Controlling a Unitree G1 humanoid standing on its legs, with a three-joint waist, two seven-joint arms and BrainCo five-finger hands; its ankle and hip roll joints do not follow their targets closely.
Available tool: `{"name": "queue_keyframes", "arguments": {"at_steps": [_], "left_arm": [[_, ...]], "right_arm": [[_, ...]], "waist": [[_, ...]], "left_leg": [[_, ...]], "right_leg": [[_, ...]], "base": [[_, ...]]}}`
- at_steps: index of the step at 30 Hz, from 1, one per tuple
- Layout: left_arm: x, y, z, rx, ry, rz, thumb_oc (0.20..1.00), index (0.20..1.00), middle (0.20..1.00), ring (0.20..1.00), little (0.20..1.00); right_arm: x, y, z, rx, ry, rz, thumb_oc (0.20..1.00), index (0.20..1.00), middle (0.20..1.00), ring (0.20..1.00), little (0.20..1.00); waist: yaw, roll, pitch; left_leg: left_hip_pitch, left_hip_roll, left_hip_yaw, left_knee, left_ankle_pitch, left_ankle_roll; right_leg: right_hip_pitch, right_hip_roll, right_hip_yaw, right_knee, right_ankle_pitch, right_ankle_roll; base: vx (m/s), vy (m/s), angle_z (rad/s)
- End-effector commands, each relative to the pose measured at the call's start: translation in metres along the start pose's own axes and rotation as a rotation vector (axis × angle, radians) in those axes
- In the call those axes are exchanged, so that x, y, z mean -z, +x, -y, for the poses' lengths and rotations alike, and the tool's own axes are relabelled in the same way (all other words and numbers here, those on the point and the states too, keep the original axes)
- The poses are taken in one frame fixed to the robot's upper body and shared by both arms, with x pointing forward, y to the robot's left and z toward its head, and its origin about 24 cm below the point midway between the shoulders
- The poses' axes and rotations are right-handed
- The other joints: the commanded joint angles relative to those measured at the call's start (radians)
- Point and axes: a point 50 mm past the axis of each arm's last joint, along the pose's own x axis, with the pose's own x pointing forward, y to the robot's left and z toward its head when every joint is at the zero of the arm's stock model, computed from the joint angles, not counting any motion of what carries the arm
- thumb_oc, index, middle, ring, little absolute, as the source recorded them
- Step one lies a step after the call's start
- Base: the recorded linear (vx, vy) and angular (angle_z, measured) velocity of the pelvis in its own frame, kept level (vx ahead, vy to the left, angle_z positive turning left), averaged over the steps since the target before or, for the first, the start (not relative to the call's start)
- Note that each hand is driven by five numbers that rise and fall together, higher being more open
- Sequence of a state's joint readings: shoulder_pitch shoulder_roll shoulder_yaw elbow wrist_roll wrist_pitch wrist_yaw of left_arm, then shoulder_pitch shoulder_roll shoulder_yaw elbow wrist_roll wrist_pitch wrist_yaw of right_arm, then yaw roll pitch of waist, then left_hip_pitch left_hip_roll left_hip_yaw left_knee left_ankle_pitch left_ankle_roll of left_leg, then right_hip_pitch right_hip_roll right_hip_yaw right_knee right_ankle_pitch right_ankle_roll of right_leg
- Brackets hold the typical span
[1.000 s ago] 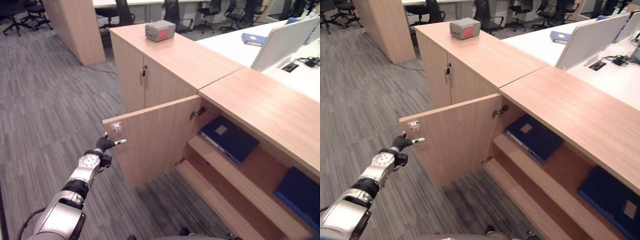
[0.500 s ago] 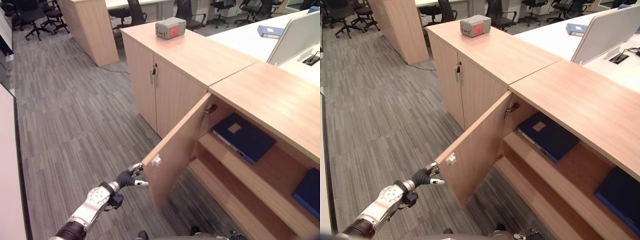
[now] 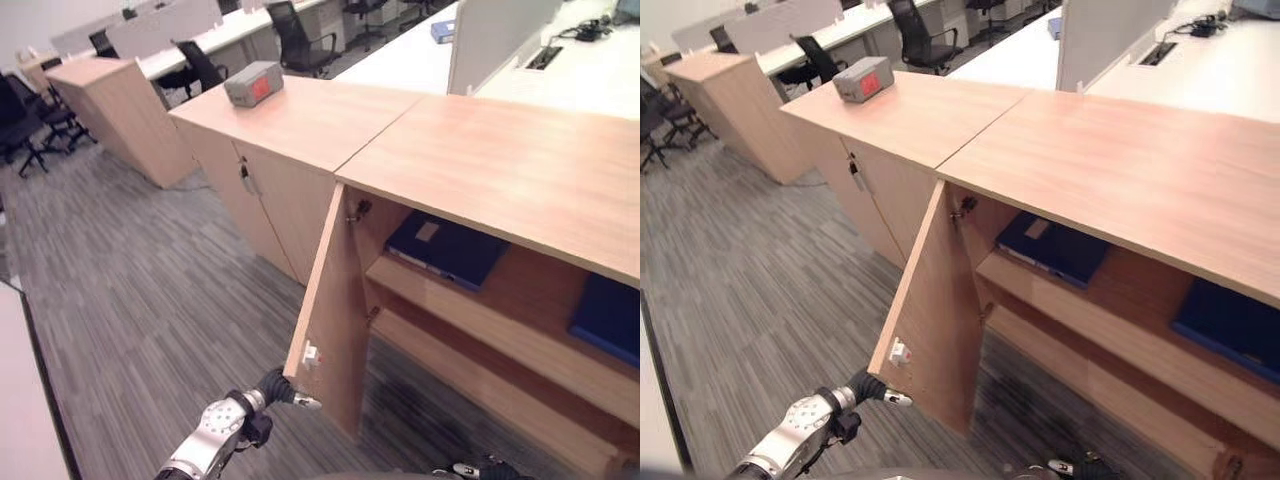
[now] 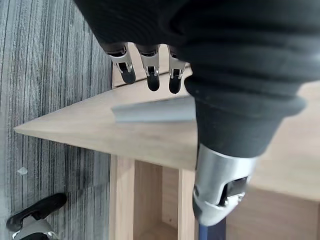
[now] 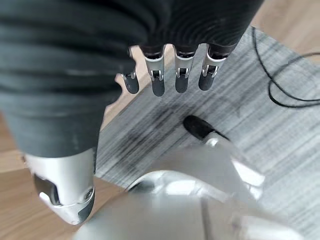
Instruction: Put the empty folder in the office cabinet
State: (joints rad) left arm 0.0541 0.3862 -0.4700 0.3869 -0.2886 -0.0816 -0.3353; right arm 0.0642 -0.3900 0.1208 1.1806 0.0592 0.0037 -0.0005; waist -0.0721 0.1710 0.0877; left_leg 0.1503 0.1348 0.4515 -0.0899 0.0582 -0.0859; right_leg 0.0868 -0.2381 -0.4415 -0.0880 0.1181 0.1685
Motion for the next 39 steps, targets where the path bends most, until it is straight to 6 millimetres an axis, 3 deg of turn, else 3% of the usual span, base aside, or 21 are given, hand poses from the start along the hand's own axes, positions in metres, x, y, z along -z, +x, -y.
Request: {"name": "queue_keyframes", "arguments": {"at_steps": [1, 5, 6, 8, 10, 11, 12, 13, 14, 15, 16, 19, 20, 21, 26, 29, 30, 34, 39], "left_arm": [[-0.051, 0.021, -0.01, -0.037, 0.046, 0.194, 1.0, 1.0, 1.0, 1.0, 1.0], [-0.056, 0.034, -0.006, -0.046, 0.039, 0.191, 1.0, 1.0, 1.0, 1.0, 1.0], [-0.061, 0.04, -0.006, -0.054, 0.038, 0.198, 1.0, 1.0, 1.0, 1.0, 1.0], [-0.07, 0.046, -0.011, -0.1, 0.033, 0.225, 1.0, 1.0, 1.0, 1.0, 1.0], [-0.073, 0.048, -0.012, -0.119, 0.032, 0.232, 1.0, 1.0, 1.0, 1.0, 1.0], [-0.079, 0.052, -0.014, -0.145, 0.024, 0.251, 1.0, 1.0, 1.0, 1.0, 1.0], [-0.083, 0.053, -0.015, -0.156, 0.019, 0.263, 1.0, 1.0, 1.0, 1.0, 1.0], [-0.086, 0.055, -0.017, -0.175, 0.011, 0.273, 1.0, 1.0, 1.0, 1.0, 1.0], [-0.086, 0.055, -0.019, -0.187, 0.008, 0.272, 1.0, 1.0, 1.0, 1.0, 1.0], [-0.086, 0.055, -0.019, -0.187, 0.008, 0.272, 1.0, 1.0, 1.0, 1.0, 1.0], [-0.09, 0.054, -0.028, -0.225, 0.013, 0.273, 1.0, 1.0, 1.0, 1.0, 1.0], [-0.092, 0.056, -0.033, -0.25, 0.01, 0.276, 1.0, 1.0, 1.0, 1.0, 1.0], [-0.087, 0.051, -0.053, -0.347, -0.035, 0.252, 1.0, 1.0, 1.0, 1.0, 1.0], [-0.087, 0.051, -0.053, -0.347, -0.035, 0.252, 1.0, 1.0, 1.0, 1.0, 1.0], [-0.09, 0.035, -0.099, -0.514, -0.061, 0.223, 1.0, 1.0, 1.0, 1.0, 1.0], [-0.099, 0.025, -0.125, -0.603, -0.042, 0.204, 1.0, 1.0, 1.0, 1.0, 1.0], [-0.109, 0.017, -0.143, -0.667, -0.047, 0.204, 1.0, 1.0, 1.0, 1.0, 1.0], [-0.131, 0.007, -0.162, -0.733, -0.019, 0.236, 1.0, 1.0, 1.0, 1.0, 1.0], [-0.145, 0.0, -0.172, -0.768, 0.014, 0.263, 1.0, 1.0, 1.0, 1.0, 1.0]], "right_arm": [[-0.02, 0.004, -0.007, -0.008, 0.039, 0.04, 1.0, 1.0, 1.0, 1.0, 1.0], [-0.018, 0.004, -0.002, 0.006, 0.043, 0.037, 1.0, 1.0, 1.0, 1.0, 1.0], [-0.02, 0.004, -0.001, 0.011, 0.039, 0.041, 1.0, 1.0, 1.0, 1.0, 1.0], [-0.021, 0.004, -0.004, -0.003, -0.023, 0.047, 1.0, 1.0, 1.0, 1.0, 1.0], [-0.023, 0.004, -0.003, -0.002, -0.044, 0.047, 1.0, 1.0, 1.0, 1.0, 1.0], [-0.022, 0.004, -0.002, -0.001, -0.064, 0.041, 1.0, 1.0, 1.0, 1.0, 1.0], [-0.022, 0.004, 0.0, 0.006, -0.065, 0.037, 1.0, 1.0, 1.0, 1.0, 1.0], [-0.017, 0.004, 0.003, 0.014, -0.069, 0.019, 1.0, 1.0, 1.0, 1.0, 1.0], [-0.016, 0.004, 0.003, 0.017, -0.074, 0.015, 1.0, 1.0, 1.0, 1.0, 1.0], [-0.016, 0.004, 0.003, 0.017, -0.074, 0.015, 1.0, 1.0, 1.0, 1.0, 1.0], [-0.018, 0.004, 0.007, 0.027, -0.082, 0.016, 1.0, 1.0, 1.0, 1.0, 1.0], [-0.014, 0.003, 0.002, 0.011, -0.097, 0.009, 1.0, 1.0, 1.0, 1.0, 1.0], [-0.005, 0.002, -0.004, -0.009, -0.078, -0.01, 1.0, 1.0, 1.0, 1.0, 1.0], [-0.005, 0.002, -0.004, -0.009, -0.078, -0.01, 1.0, 1.0, 1.0, 1.0, 1.0], [-0.007, 0.002, -0.018, -0.047, 0.019, 0.018, 1.0, 1.0, 1.0, 1.0, 1.0], [-0.002, 0.001, -0.024, -0.074, 0.002, 0.004, 1.0, 1.0, 1.0, 1.0, 1.0], [0.0, 0.0, -0.027, -0.086, -0.011, -0.002, 1.0, 1.0, 1.0, 1.0, 1.0], [-0.002, 0.0, -0.029, -0.092, -0.012, 0.005, 1.0, 1.0, 1.0, 1.0, 1.0], [0.004, 0.0, -0.03, -0.095, 0.003, -0.015, 1.0, 1.0, 1.0, 1.0, 1.0]], "waist": [[-0.052, -0.05, 0.036], [-0.097, -0.049, 0.045], [-0.106, -0.053, 0.059], [-0.129, -0.074, 0.064], [-0.125, -0.078, 0.066], [-0.112, -0.091, 0.063], [-0.101, -0.099, 0.059], [-0.076, -0.118, 0.056], [-0.061, -0.124, 0.053], [-0.061, -0.124, 0.052], [-0.035, -0.126, 0.059], [-0.044, -0.122, 0.047], [-0.073, -0.131, 0.014], [-0.072, -0.131, 0.015], [-0.105, -0.155, -0.009], [-0.12, -0.167, -0.02], [-0.129, -0.174, -0.027], [-0.14, -0.182, -0.027], [-0.141, -0.193, -0.029]], "left_leg": [[0.021, -0.007, -0.012, 0.027, -0.048, -0.034], [0.019, 0.036, 0.021, 0.098, -0.046, -0.06], [-0.009, 0.069, 0.021, 0.154, -0.008, -0.082], [-0.029, 0.121, 0.002, 0.258, 0.011, -0.101], [-0.038, 0.128, -0.035, 0.29, 0.038, -0.108], [-0.053, 0.104, -0.139, 0.267, 0.04, -0.097], [-0.068, 0.085, -0.189, 0.236, 0.023, -0.087], [-0.095, 0.049, -0.314, 0.165, -0.036, -0.075], [-0.125, 0.03, -0.376, 0.133, -0.028, -0.073], [-0.126, 0.03, -0.376, 0.133, -0.028, -0.073], [-0.169, -0.007, -0.471, 0.08, -0.011, -0.071], [-0.124, -0.001, -0.448, 0.024, -0.015, -0.074], [-0.077, 0.0, -0.399, 0.003, -0.03, -0.064], [-0.075, 0.0, -0.397, 0.003, -0.031, -0.064], [-0.025, -0.011, -0.306, 0.003, -0.061, -0.047], [-0.006, -0.02, -0.273, 0.003, -0.079, -0.039], [0.002, -0.026, -0.26, 0.003, -0.087, -0.034], [0.008, -0.033, -0.245, 0.003, -0.093, -0.028], [0.009, -0.041, -0.237, 0.003, -0.102, -0.019]], "right_leg": [[0.045, -0.023, 0.031, 0.021, -0.079, 0.042], [0.043, 0.011, 0.073, 0.021, -0.103, 0.018], [0.042, 0.026, 0.085, 0.022, -0.113, 0.011], [0.018, 0.058, 0.154, 0.02, -0.128, -0.016], [0.014, 0.069, 0.183, 0.018, -0.132, -0.019], [0.005, 0.069, 0.23, 0.016, -0.135, -0.012], [-0.001, 0.065, 0.254, 0.015, -0.134, -0.007], [0.006, 0.06, 0.302, 0.013, -0.145, 0.006], [0.01, 0.063, 0.327, 0.009, -0.147, 0.008], [0.009, 0.063, 0.326, 0.009, -0.147, 0.008], [0.019, 0.08, 0.379, 0.01, -0.154, 0.005], [0.021, 0.09, 0.402, 0.011, -0.156, 0.007], [0.02, 0.083, 0.437, 0.011, -0.149, 0.013], [0.021, 0.083, 0.439, 0.011, -0.149, 0.014], [0.009, 0.061, 0.485, 0.012, -0.124, 0.041], [0.002, 0.049, 0.498, 0.016, -0.112, 0.056], [-0.001, 0.042, 0.501, 0.02, -0.107, 0.065], [-0.016, 0.034, 0.504, 0.037, -0.102, 0.077], [-0.03, 0.022, 0.495, 0.056, -0.095, 0.09]], "base": [[0.03, -0.127, -0.33], [0.01, -0.131, -0.4], [-0.02, -0.237, -0.43], [0.01, -0.193, -0.62], [0.05, -0.037, -0.94], [0.11, 0.011, -0.97], [0.27, 0.022, -1.73], [0.28, 0.009, -1.22], [0.23, 0.005, -1.17], [0.19, -0.036, -0.52], [0.12, -0.033, -0.73], [0.17, 0.045, -1.7], [0.18, 0.103, -0.41], [0.22, 0.141, -0.13], [0.07, 0.091, -0.5], [0.06, 0.095, -0.28], [0.04, 0.081, -0.05], [0.01, 0.063, -0.11], [0.01, 0.054, -0.19]]}}
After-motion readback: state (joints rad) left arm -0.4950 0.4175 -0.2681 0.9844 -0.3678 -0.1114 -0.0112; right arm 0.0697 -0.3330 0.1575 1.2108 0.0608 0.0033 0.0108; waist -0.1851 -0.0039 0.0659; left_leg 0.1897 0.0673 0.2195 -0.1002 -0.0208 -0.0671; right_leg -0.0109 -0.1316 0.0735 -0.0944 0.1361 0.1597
